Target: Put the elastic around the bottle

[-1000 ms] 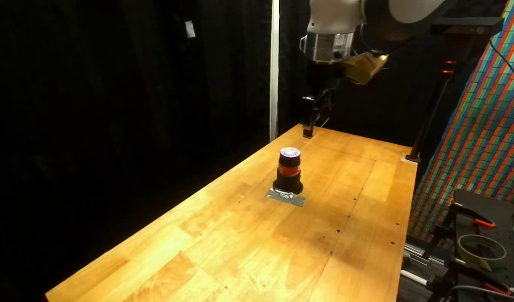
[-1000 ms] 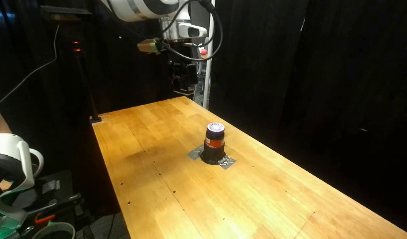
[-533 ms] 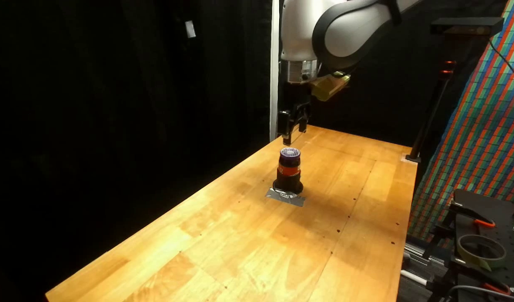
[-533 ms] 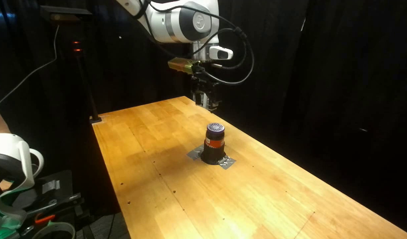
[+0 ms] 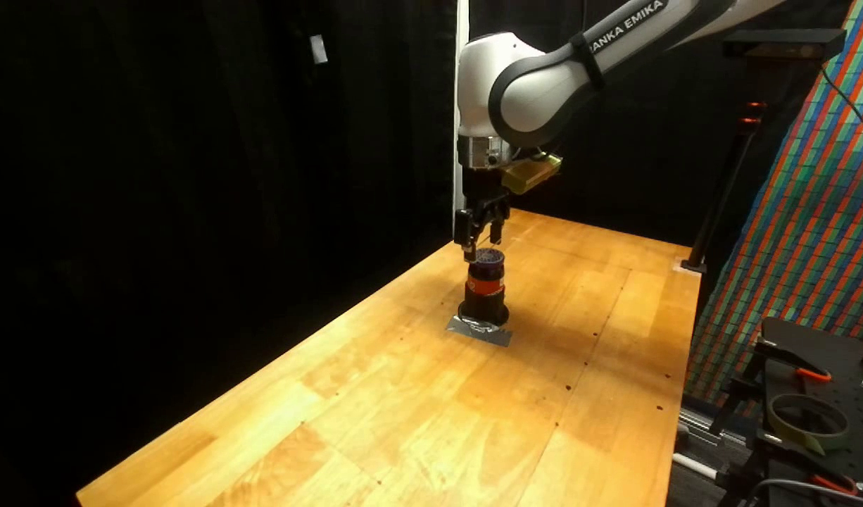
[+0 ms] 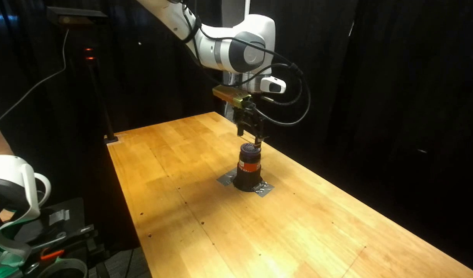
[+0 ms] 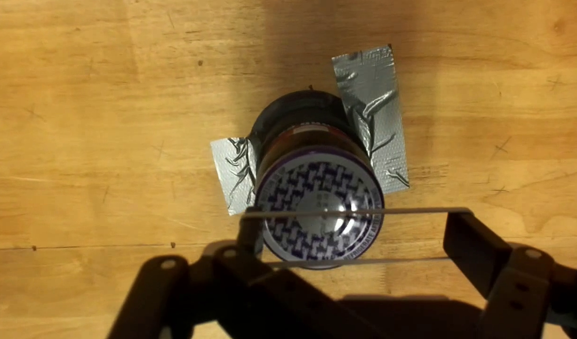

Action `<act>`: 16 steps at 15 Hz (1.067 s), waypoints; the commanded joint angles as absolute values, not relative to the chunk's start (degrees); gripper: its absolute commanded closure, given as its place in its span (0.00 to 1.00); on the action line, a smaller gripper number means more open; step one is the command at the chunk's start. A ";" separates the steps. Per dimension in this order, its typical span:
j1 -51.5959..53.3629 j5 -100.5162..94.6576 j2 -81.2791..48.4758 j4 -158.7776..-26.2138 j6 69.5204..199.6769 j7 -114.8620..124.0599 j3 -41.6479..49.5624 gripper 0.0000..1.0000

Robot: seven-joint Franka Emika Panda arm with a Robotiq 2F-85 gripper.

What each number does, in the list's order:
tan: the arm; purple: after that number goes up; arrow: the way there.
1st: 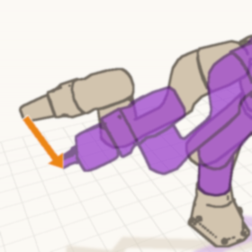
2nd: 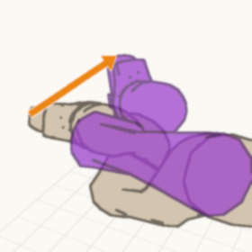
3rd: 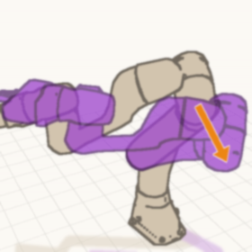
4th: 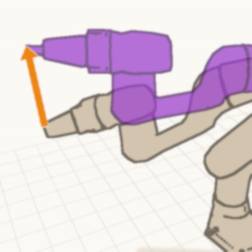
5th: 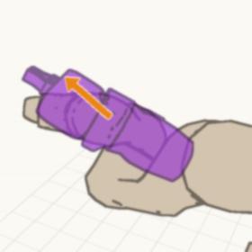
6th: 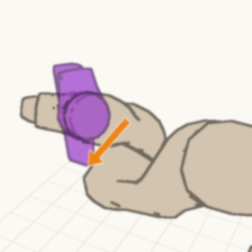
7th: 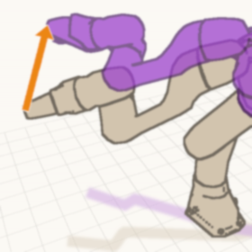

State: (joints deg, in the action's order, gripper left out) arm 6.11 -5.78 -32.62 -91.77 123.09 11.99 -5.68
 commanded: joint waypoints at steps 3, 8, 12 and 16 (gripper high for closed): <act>6.59 -3.44 -38.34 -84.81 121.56 10.05 -3.90 0.00; 6.14 -3.10 -40.62 -82.68 121.71 10.49 -2.86 0.00; 5.86 -1.84 -41.40 -82.33 121.65 10.08 -2.94 0.00; 5.85 -1.38 -41.77 -81.51 121.99 11.20 -2.33 0.00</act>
